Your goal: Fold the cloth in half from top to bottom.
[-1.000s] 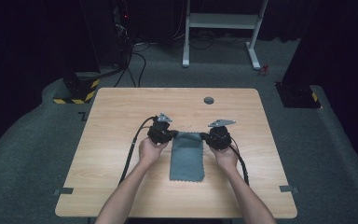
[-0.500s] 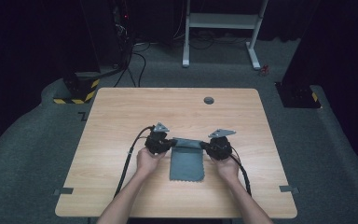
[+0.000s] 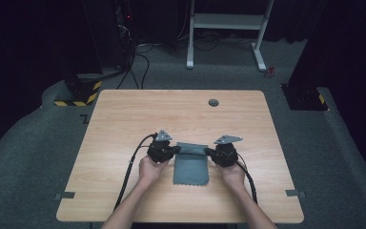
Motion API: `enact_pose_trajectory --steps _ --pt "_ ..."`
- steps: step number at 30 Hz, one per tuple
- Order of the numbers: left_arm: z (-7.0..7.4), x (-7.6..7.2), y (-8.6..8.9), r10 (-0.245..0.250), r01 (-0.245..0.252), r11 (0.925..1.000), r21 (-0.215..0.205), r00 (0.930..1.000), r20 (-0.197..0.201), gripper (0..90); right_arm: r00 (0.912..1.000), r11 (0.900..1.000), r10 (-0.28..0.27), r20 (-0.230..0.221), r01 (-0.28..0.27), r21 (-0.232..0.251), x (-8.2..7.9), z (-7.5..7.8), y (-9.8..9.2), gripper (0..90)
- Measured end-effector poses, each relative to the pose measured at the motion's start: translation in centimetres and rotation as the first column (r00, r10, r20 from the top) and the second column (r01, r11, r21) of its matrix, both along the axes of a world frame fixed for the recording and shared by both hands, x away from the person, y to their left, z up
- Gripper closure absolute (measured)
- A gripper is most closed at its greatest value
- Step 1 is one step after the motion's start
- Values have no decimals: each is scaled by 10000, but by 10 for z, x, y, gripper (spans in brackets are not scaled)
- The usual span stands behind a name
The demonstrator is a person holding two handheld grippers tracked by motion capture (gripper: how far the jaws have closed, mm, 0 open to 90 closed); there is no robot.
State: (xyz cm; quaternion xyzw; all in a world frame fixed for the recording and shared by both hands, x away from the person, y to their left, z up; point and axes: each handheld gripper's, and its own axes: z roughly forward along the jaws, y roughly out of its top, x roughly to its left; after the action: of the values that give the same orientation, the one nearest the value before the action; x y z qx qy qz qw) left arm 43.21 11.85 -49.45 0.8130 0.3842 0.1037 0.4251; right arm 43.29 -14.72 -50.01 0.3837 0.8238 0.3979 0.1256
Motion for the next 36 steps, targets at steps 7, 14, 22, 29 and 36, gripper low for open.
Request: enact_pose_trajectory --steps 7,14,22,29,36 --pt "-2 -4 2 -26 26 10000 -16 10000 18 892 10000 9999 23 42 -23 100 -3 2 0 900" --pt "-3 -7 3 -49 49 10000 -48 10000 79 892 10000 10000 79 22 -79 52 -7 1 1 900" --pt "-5 -14 2 -153 153 9999 25 9998 135 892 9999 9998 133 41 -134 138 -13 -1 -1 900" --pt "-5 -20 4 -209 210 9998 -39 9995 243 892 9997 9996 221 41 -222 162 -18 -1 -2 900" --pt "-4 -24 6 -196 202 9996 -203 9994 290 892 9995 9992 305 75 -307 256 -21 -1 -3 900"
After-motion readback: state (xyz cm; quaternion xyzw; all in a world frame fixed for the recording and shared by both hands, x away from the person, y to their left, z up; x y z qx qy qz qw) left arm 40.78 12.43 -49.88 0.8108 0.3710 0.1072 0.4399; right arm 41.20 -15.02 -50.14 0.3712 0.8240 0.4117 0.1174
